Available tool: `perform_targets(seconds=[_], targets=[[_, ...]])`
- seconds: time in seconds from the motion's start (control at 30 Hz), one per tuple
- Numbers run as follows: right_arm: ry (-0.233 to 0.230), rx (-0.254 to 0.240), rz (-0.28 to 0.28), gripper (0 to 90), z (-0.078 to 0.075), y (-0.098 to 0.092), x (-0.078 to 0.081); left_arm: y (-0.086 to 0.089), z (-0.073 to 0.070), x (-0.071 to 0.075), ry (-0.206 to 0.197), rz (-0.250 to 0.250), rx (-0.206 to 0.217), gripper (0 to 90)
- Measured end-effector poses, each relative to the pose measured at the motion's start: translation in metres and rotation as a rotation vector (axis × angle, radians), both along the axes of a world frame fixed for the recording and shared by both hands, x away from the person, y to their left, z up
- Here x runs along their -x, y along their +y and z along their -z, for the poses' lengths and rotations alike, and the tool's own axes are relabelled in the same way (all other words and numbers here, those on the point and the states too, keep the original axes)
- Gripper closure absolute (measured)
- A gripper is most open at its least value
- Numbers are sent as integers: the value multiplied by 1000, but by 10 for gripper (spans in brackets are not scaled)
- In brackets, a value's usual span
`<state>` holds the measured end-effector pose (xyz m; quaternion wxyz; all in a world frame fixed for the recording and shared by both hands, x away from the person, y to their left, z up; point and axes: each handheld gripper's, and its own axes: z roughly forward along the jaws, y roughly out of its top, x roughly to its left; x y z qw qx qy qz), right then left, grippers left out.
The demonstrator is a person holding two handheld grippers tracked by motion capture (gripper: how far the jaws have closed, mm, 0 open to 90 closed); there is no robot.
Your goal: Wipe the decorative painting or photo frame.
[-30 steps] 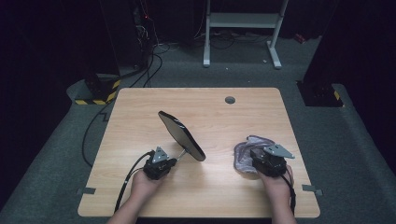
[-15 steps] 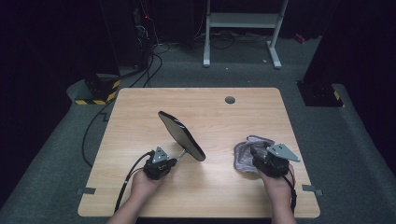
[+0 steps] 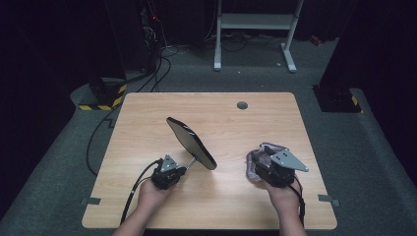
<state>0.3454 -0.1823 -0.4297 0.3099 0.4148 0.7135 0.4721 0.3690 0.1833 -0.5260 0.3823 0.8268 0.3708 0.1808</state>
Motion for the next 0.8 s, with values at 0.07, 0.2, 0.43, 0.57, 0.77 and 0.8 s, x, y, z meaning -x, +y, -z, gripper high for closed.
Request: perform_targets(seconds=[0.07,0.2,0.43,0.57,0.77,0.8], targets=[[7,3,-14,469,-1,6,-3,0,0,0,0,-2,8,875],[28,13,-46,474,2,23,-9,-1,0,1,1,2,5,873],[98,40,-118,483,41,40,-1,-2,0,3,2,14,5,794],[116,25,-138,474,45,43,-1,-3,-2,9,-21,25,-24,741],[86,42,-141,471,45,49,1,7,-3,14,-21,20,-9,760],[84,41,-140,471,45,49,0,7,-2,13,-19,16,-8,763]])
